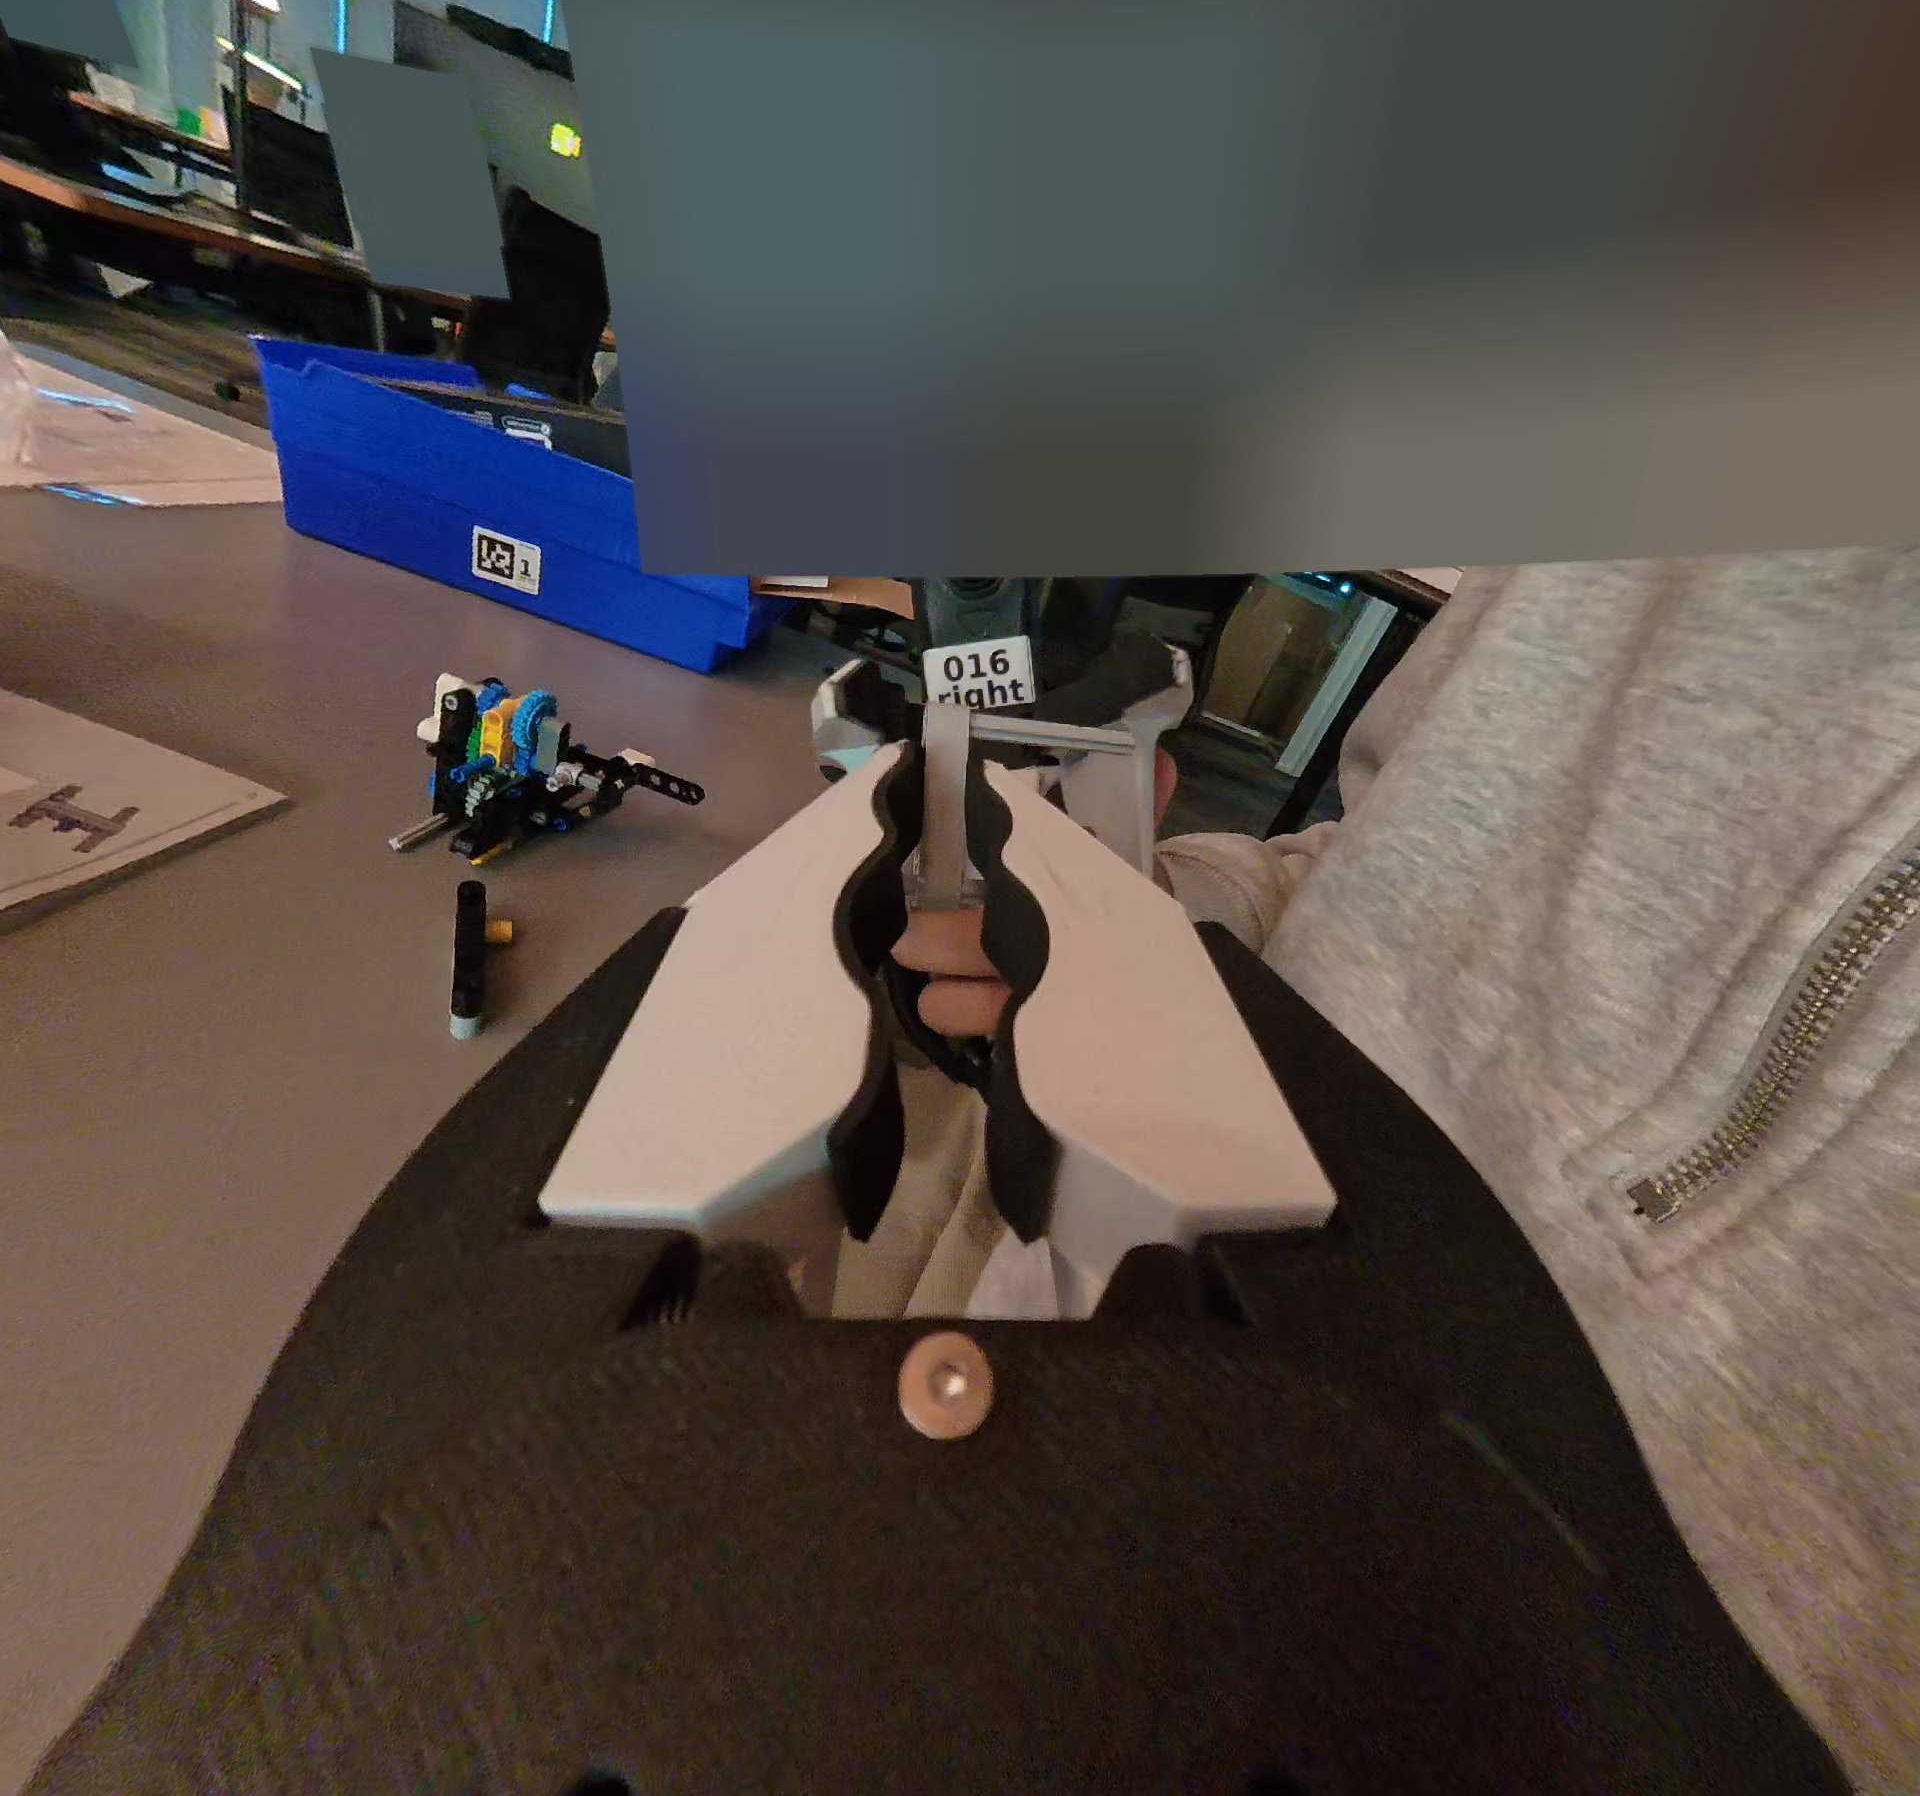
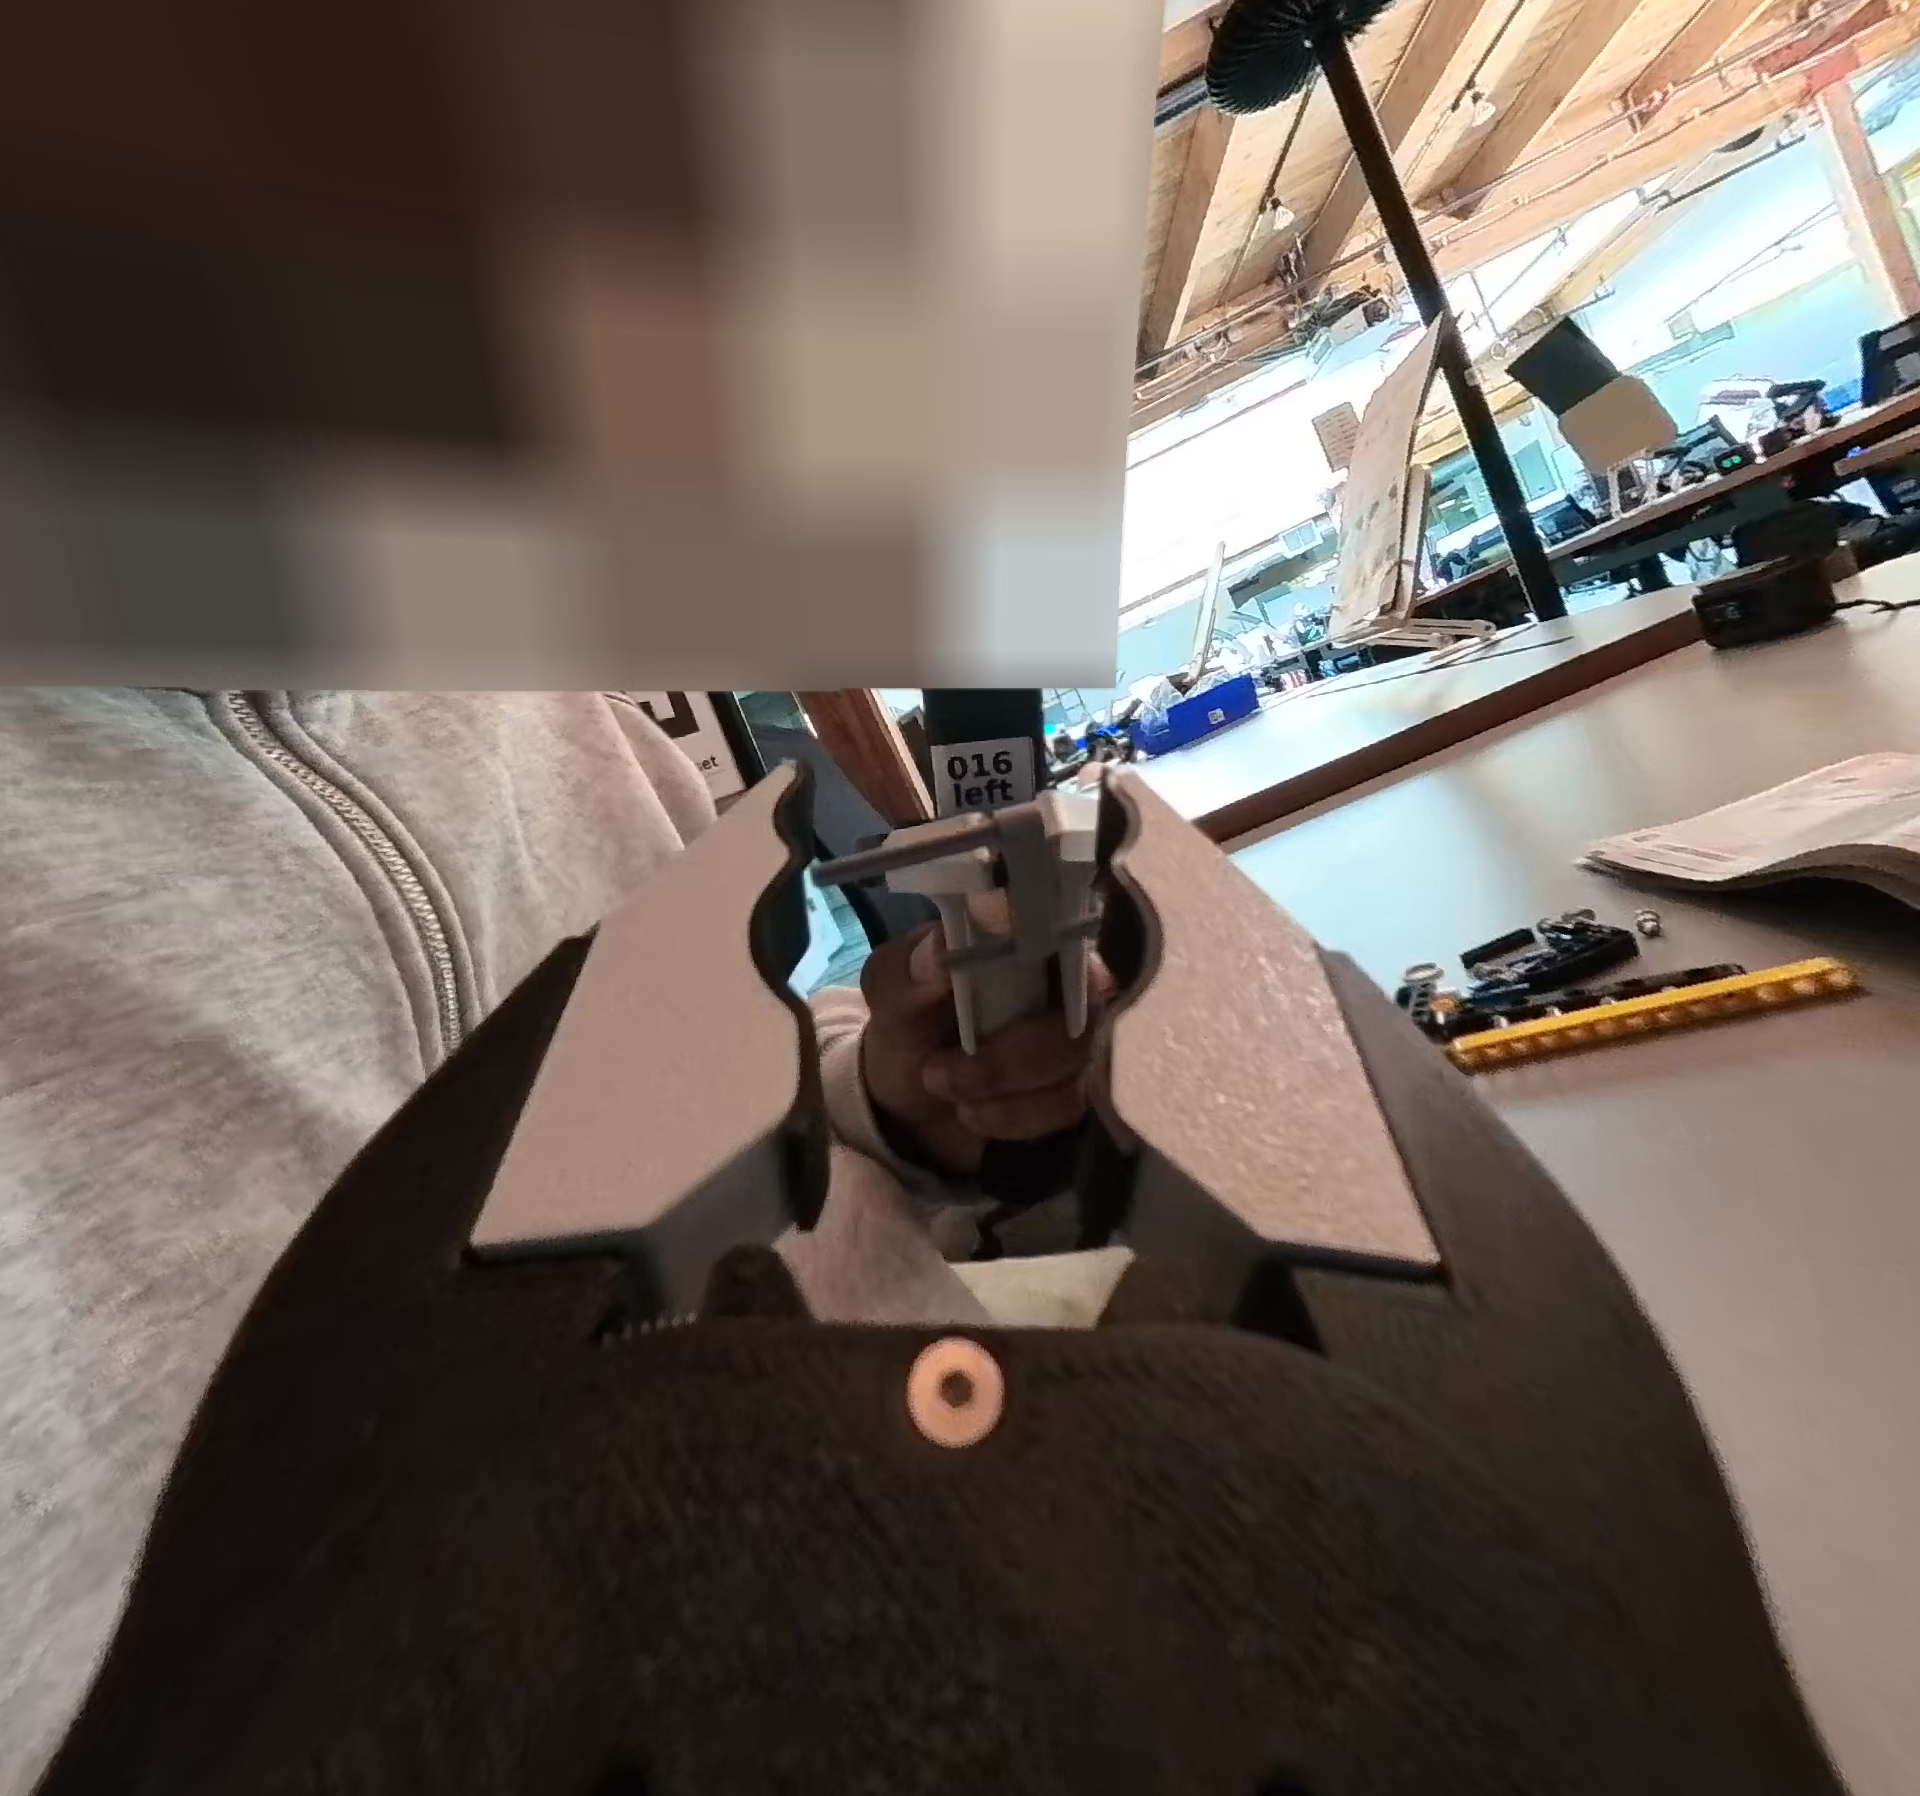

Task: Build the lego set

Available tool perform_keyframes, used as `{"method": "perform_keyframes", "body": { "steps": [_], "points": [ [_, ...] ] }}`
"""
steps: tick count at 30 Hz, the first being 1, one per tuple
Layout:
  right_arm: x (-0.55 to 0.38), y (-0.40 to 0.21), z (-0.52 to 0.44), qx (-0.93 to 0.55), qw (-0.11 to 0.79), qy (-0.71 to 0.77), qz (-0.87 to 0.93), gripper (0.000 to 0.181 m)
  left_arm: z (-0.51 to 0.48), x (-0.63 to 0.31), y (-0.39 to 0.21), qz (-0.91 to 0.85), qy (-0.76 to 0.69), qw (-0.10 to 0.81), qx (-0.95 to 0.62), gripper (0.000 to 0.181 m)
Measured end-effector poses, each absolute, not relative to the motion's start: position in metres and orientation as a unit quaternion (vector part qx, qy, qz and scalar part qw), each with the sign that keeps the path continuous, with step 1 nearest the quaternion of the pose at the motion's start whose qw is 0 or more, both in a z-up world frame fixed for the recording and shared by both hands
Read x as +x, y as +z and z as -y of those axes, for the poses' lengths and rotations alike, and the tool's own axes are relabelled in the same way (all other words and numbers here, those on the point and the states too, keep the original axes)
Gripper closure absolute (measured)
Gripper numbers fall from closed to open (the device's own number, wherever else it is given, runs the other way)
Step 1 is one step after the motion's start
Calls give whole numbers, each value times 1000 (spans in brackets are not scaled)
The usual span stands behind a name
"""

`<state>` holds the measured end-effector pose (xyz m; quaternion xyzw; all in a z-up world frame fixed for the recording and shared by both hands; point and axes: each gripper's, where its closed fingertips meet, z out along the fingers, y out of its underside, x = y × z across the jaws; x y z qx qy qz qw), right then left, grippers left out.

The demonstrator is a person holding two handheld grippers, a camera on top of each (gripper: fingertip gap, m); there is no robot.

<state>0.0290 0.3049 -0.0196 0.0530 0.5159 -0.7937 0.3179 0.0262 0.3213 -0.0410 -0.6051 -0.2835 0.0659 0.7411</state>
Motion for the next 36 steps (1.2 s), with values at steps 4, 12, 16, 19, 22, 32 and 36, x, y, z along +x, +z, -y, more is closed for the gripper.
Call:
{"method": "perform_keyframes", "body": {
  "steps": [4, 12, 16, 19, 22, 32, 36],
  "points": [
    [31, -15, -308, 41, 326, -800, -502, 134, -321, 26, -40, 284, 65, 744, -602, 176],
    [31, -15, -308, 42, 331, -801, -498, 136, -320, 24, -41, 293, 54, 748, -593, 176],
    [31, -15, -307, 40, 328, -801, -499, 136, -320, 25, -41, 295, 44, 752, -588, 176],
    [31, -15, -308, 40, 327, -801, -499, 136, -320, 25, -40, 297, 34, 755, -583, 176],
    [31, -14, -308, 39, 324, -802, -501, 137, -320, 26, -39, 299, 29, 758, -579, 176],
    [32, -15, -309, 32, 319, -803, -501, 134, -320, 26, -38, 309, 6, 766, -563, 176],
    [32, -16, -309, 33, 317, -803, -503, 134, -320, 25, -38, 311, 7, 766, -563, 176]
  ]
}}
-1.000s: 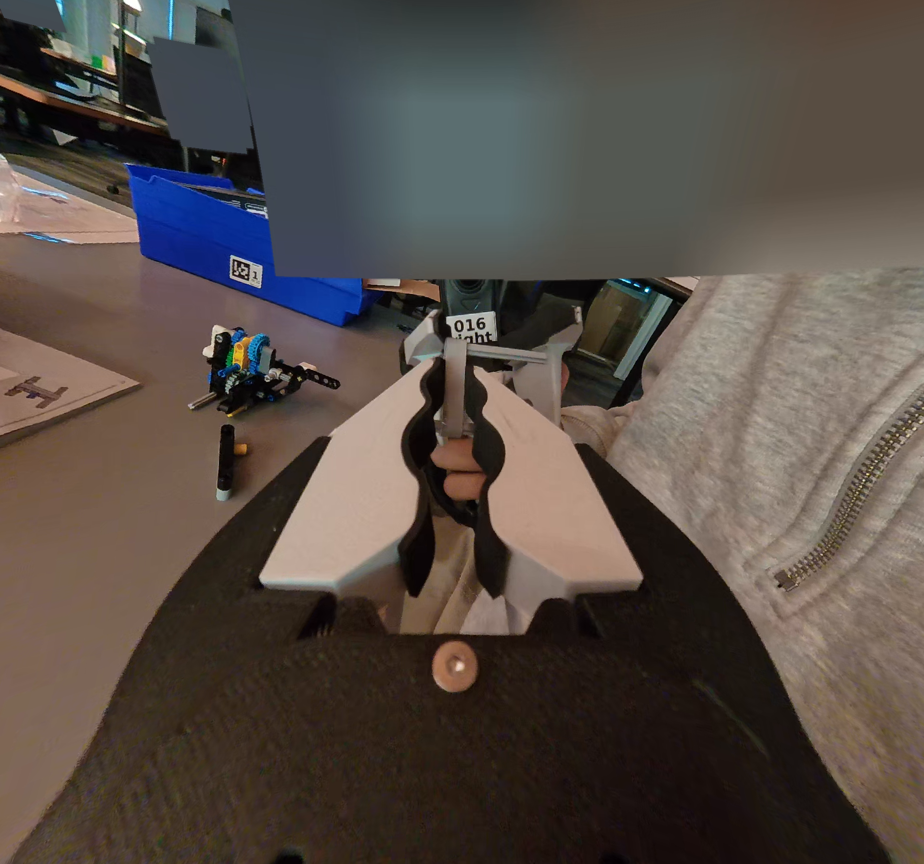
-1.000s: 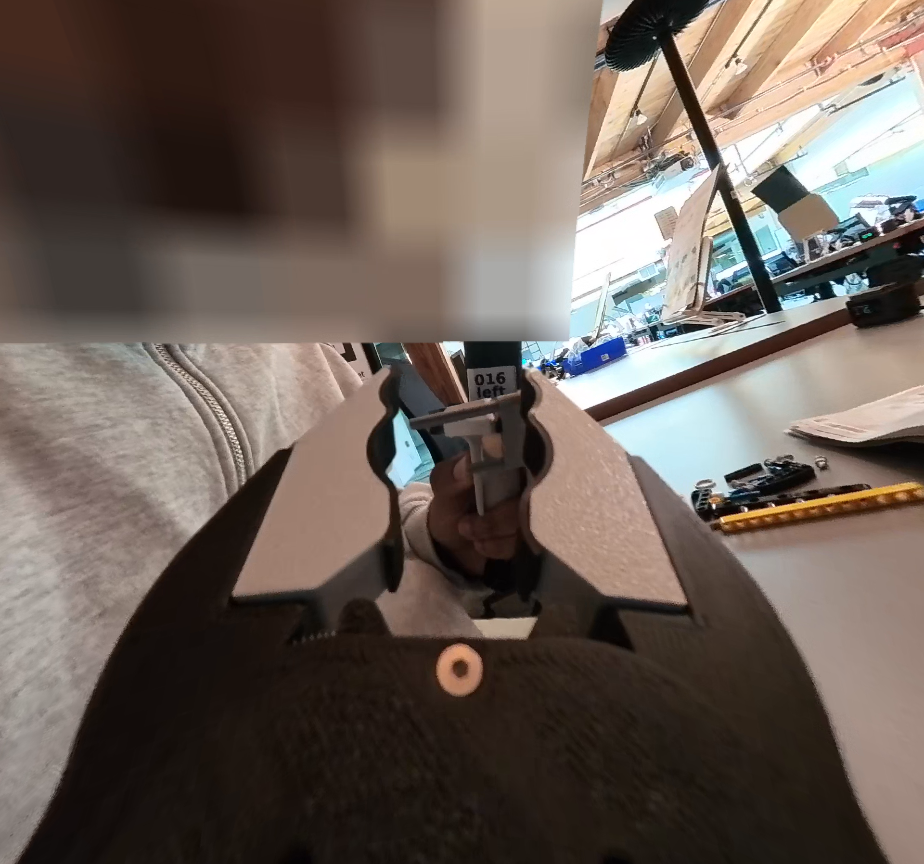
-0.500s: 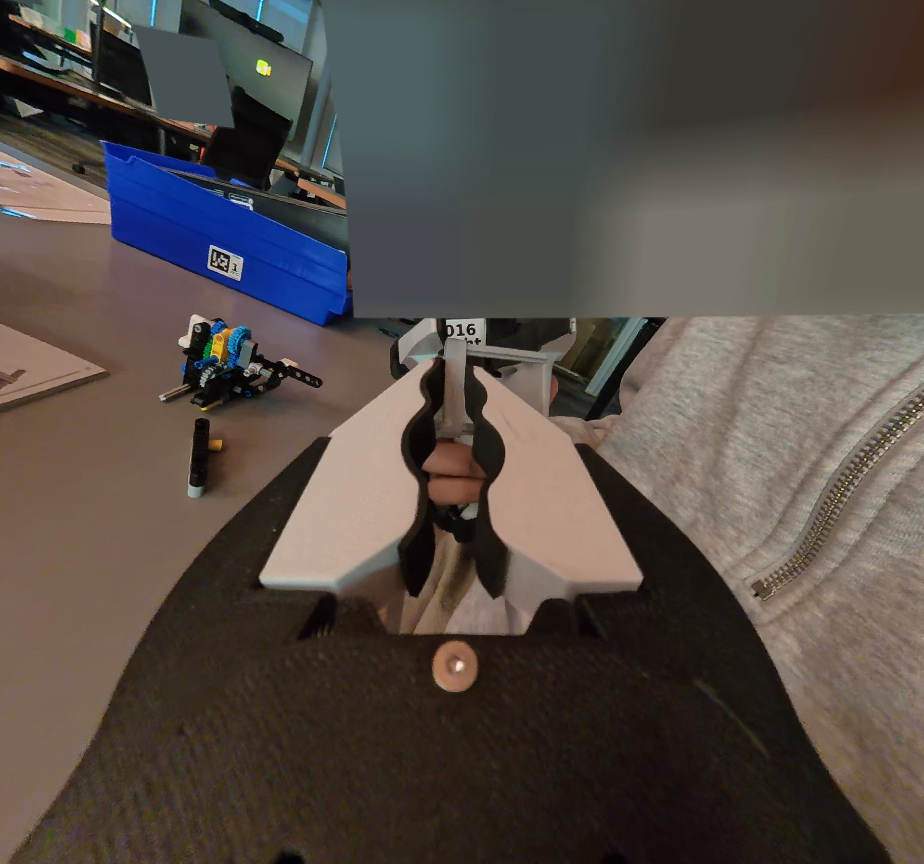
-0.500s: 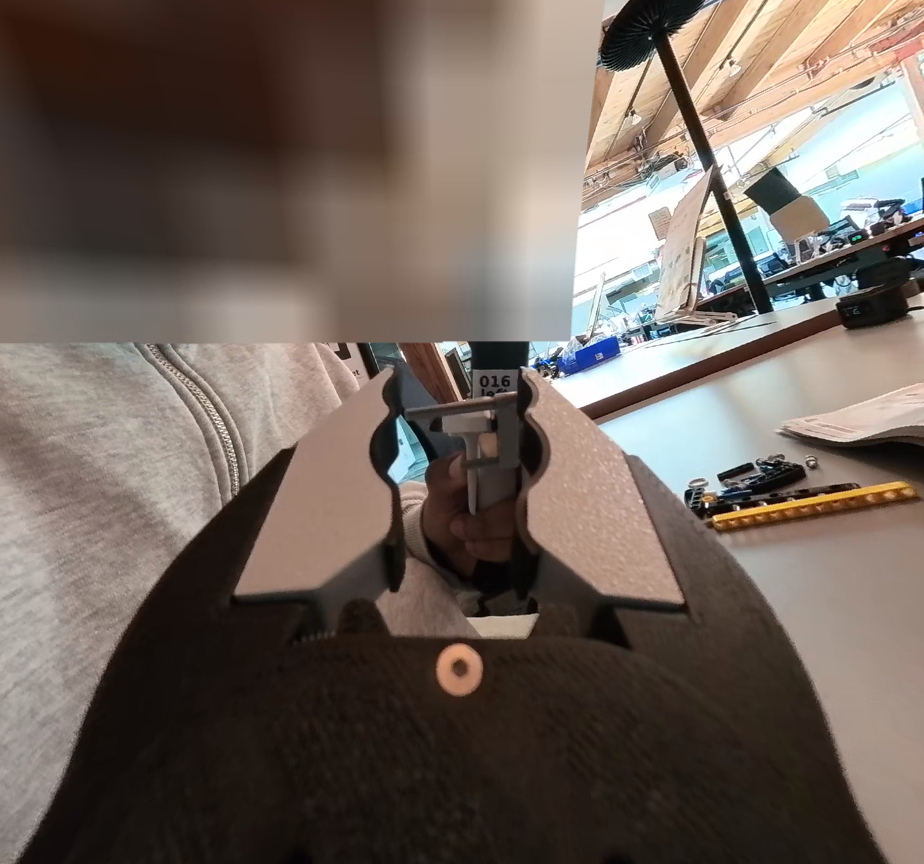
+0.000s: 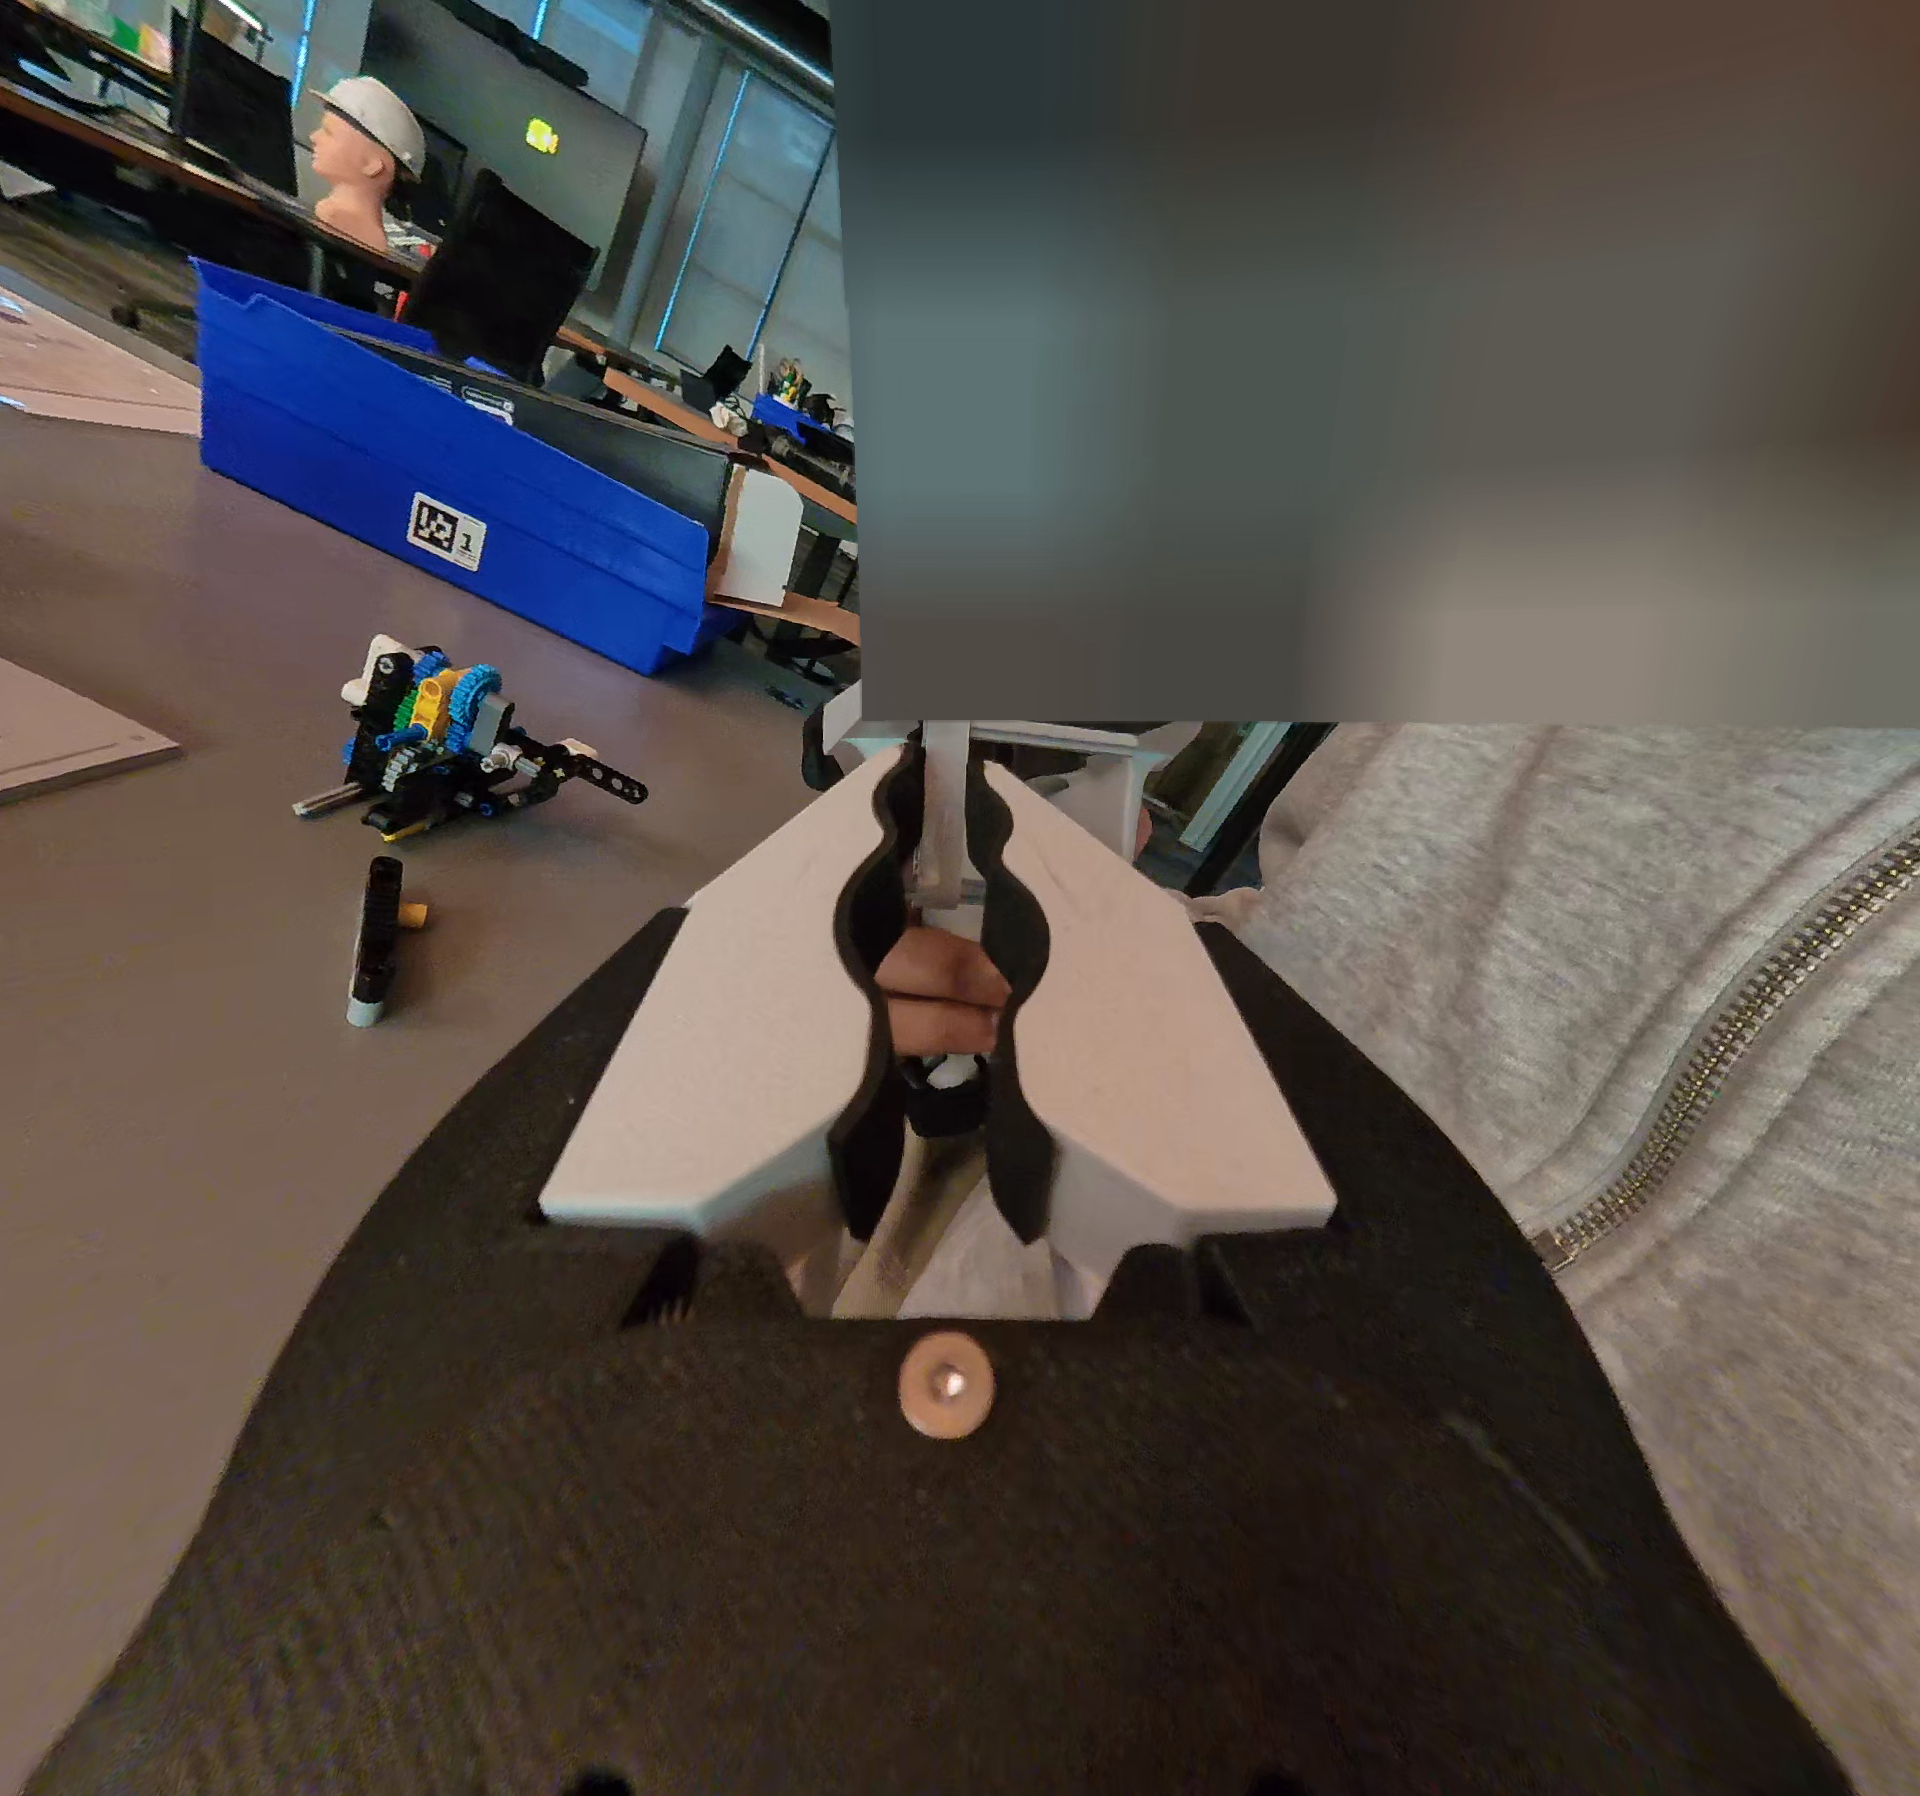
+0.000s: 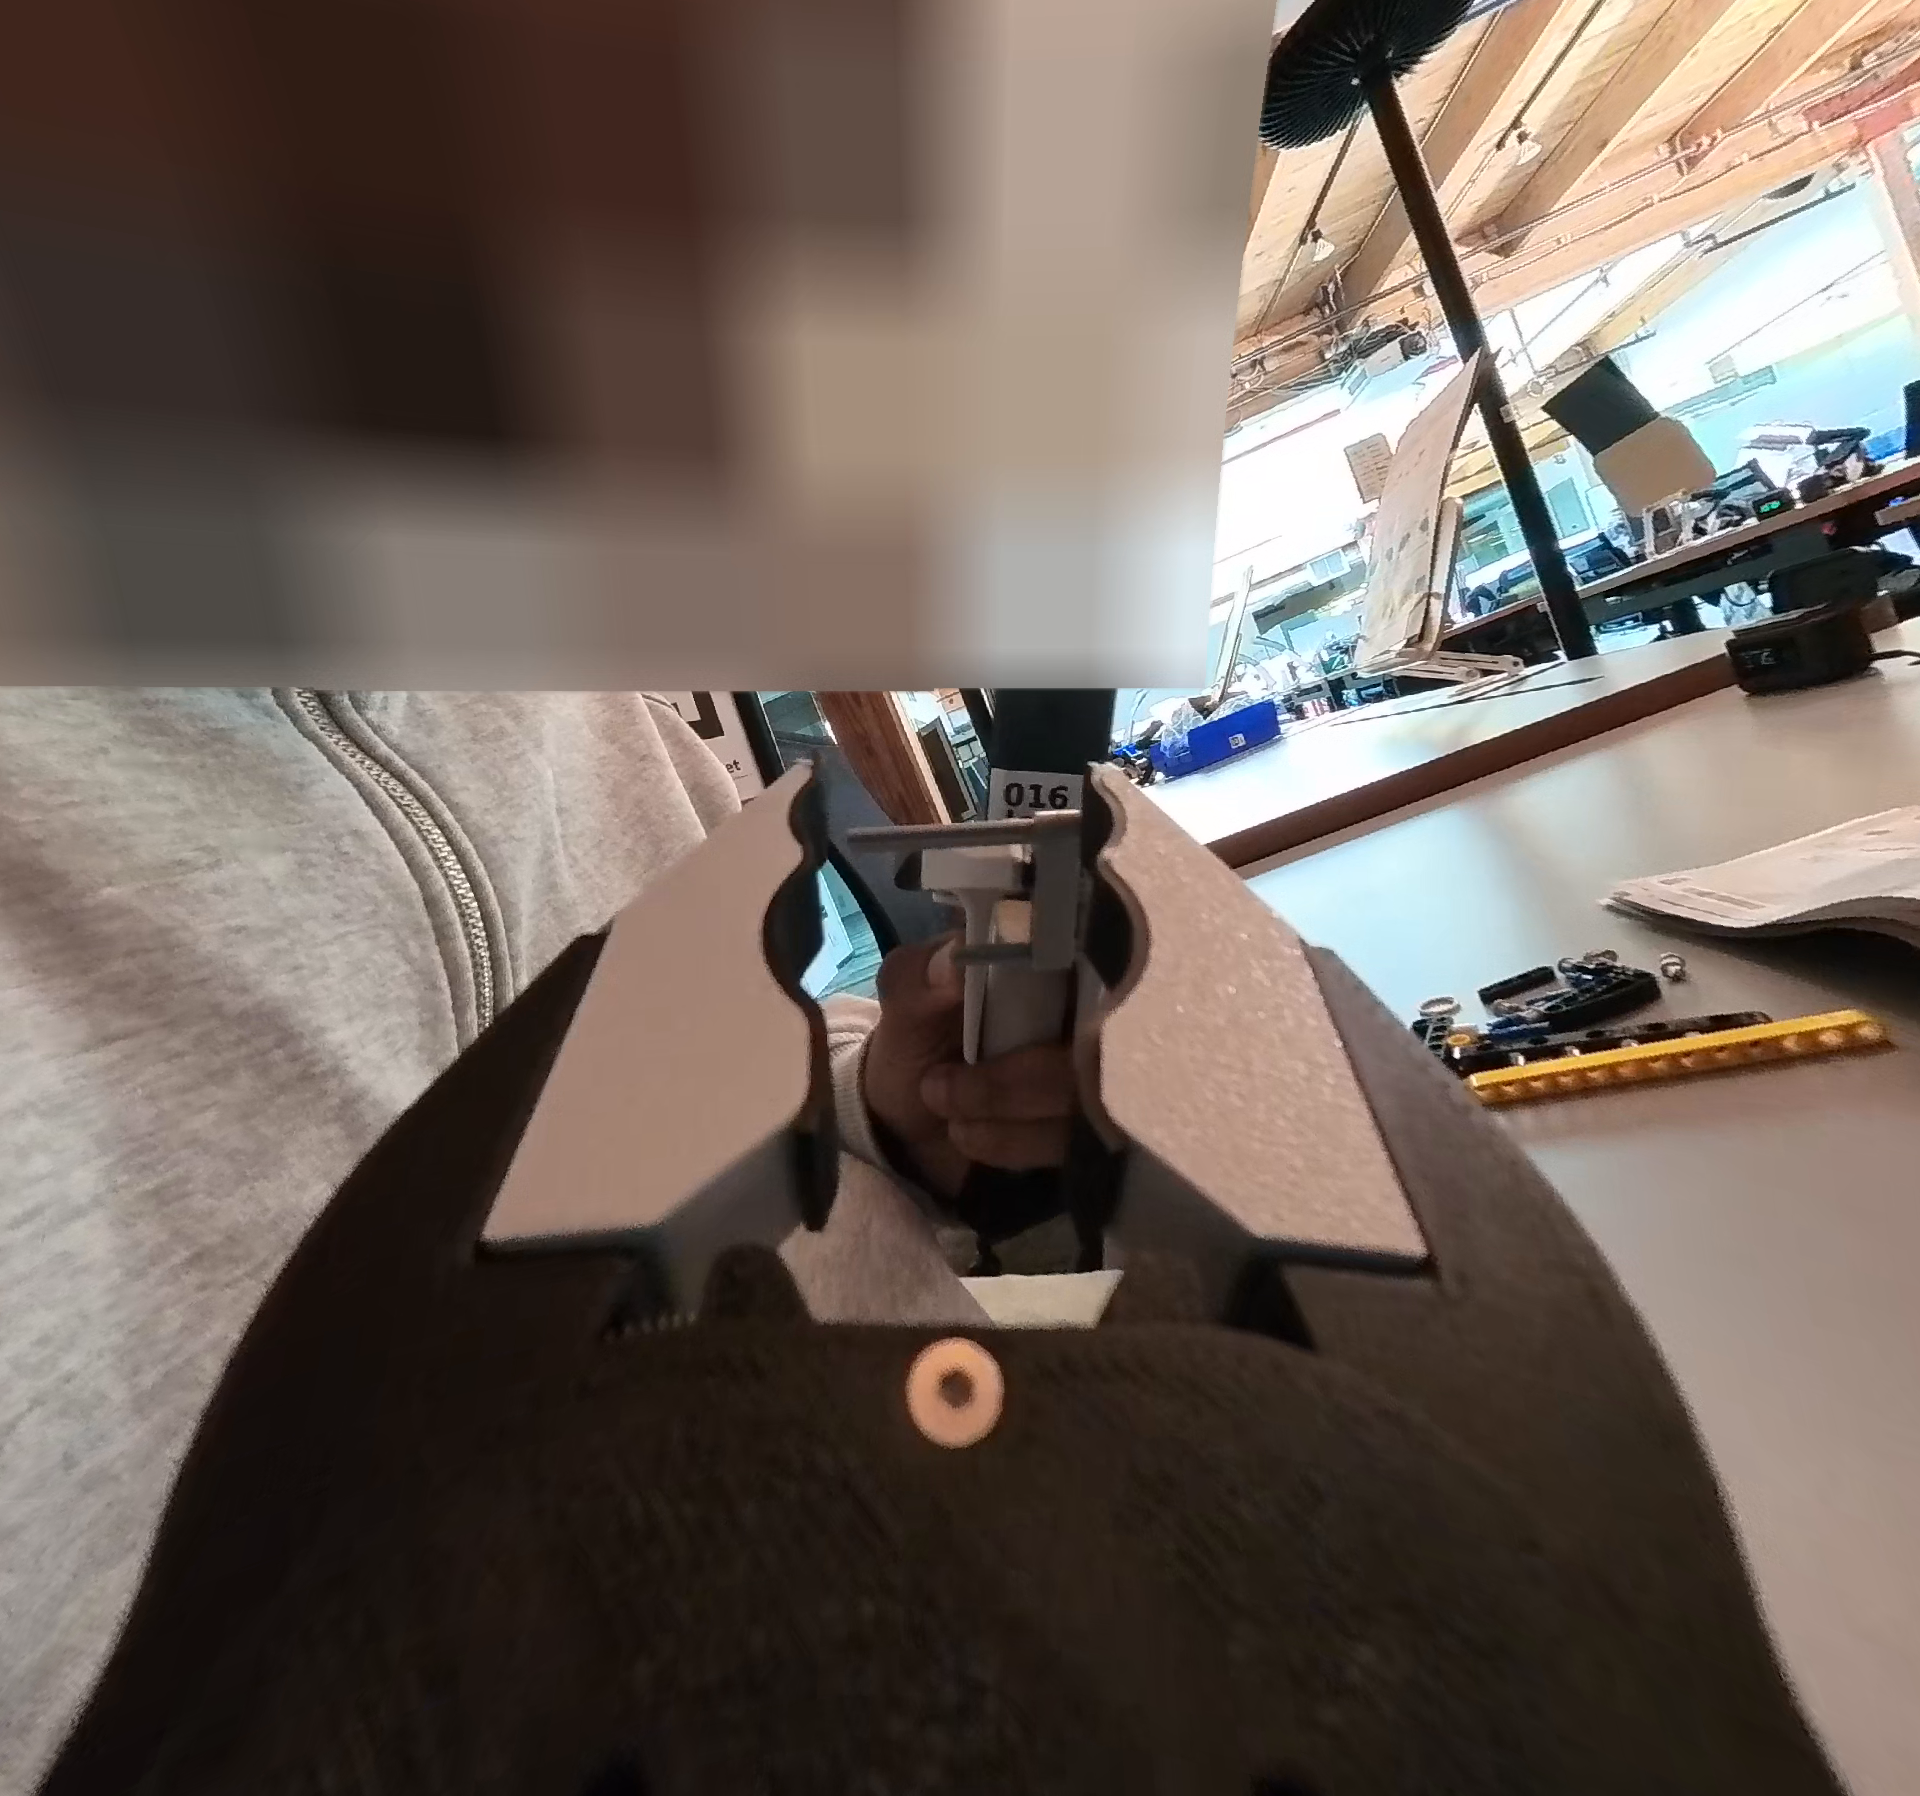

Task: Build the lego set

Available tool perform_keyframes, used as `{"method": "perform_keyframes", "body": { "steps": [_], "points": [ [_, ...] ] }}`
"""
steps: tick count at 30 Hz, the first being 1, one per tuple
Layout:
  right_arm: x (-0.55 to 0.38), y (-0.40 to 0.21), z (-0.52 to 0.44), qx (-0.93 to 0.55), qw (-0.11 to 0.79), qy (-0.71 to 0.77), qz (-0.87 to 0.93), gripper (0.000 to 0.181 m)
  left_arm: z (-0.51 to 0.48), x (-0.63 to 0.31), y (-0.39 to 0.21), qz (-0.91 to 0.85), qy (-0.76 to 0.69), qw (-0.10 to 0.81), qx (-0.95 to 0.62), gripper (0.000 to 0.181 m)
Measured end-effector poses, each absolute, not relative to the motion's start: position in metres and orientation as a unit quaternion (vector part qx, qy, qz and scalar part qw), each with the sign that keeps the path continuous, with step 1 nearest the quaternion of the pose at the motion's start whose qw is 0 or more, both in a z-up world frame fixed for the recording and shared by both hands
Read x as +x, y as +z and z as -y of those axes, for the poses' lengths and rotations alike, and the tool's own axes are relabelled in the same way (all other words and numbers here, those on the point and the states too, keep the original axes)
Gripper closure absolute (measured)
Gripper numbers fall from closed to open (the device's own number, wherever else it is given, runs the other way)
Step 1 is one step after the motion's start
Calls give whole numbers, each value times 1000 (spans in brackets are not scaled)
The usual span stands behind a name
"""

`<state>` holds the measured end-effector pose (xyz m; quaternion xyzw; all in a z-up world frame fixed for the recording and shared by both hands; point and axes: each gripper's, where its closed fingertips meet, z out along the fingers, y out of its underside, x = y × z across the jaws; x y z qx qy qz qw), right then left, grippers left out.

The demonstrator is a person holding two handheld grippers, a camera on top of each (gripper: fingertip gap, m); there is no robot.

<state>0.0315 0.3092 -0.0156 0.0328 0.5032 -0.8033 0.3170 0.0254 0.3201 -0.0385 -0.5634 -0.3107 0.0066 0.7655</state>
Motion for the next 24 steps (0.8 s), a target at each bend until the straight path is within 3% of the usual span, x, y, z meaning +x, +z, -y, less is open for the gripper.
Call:
{"method": "perform_keyframes", "body": {
  "steps": [9, 14, 24],
  "points": [
    [31, -17, -309, 33, 315, -803, -504, 137, -320, 25, -37, 319, 8, 765, -560, 177],
    [28, -19, -309, 40, 303, -805, -509, 149, -323, 27, -38, 315, 4, 764, -563, 176],
    [30, -16, -311, 35, 309, -808, -500, 133, -319, 24, -38, 329, -10, 770, -547, 177]
  ]
}}
